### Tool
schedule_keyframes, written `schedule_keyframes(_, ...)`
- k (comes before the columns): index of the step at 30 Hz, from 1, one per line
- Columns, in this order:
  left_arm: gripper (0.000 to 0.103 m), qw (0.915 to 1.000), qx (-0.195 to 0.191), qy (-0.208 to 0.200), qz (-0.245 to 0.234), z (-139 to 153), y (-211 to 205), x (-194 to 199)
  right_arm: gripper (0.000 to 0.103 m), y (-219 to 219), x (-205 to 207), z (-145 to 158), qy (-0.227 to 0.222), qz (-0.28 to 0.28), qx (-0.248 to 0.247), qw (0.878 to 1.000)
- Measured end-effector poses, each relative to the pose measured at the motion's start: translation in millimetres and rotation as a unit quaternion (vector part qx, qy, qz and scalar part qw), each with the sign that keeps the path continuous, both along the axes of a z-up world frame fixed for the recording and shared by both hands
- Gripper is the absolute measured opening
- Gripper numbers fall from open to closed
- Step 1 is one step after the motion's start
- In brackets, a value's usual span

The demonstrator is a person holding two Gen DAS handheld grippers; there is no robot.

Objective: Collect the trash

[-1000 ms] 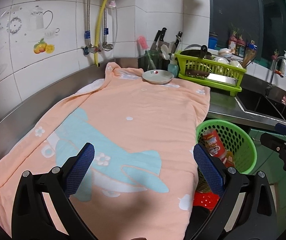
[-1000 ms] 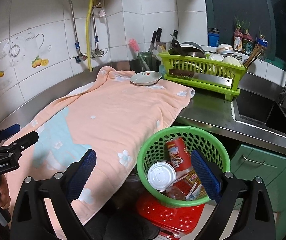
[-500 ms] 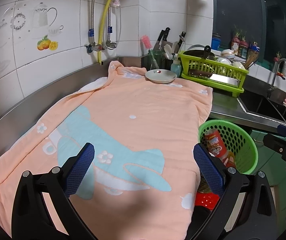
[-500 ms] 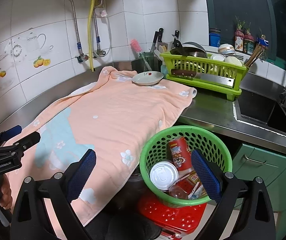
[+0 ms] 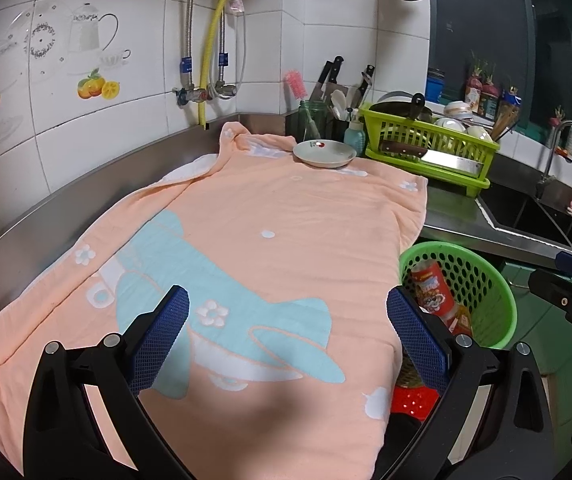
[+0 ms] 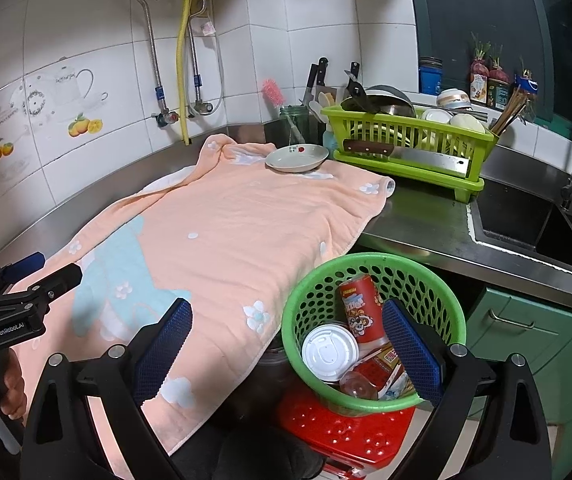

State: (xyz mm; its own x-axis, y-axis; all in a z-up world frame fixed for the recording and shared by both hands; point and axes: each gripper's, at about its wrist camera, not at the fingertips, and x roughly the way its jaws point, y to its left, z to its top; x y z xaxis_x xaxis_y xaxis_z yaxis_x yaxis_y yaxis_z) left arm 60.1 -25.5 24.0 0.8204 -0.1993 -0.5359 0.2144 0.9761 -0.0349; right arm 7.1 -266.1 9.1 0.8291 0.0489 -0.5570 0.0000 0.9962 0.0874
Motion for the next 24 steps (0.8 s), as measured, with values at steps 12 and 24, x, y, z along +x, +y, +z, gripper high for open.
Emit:
schedule_keyframes(12,0.098,1.0,-0.001,0.003,0.0,-0.4,-1.3,1.5,0.093,-1.0,-0.1,-1.9,0.002,-0.003,0.003,1.0)
schedule_keyframes(24,0.098,1.0,-0.002,0.004,0.0,-1.6,-2.3,1.0,0.093,-0.8,0.4,-2.8,0.003,-0.002,0.006,1.0)
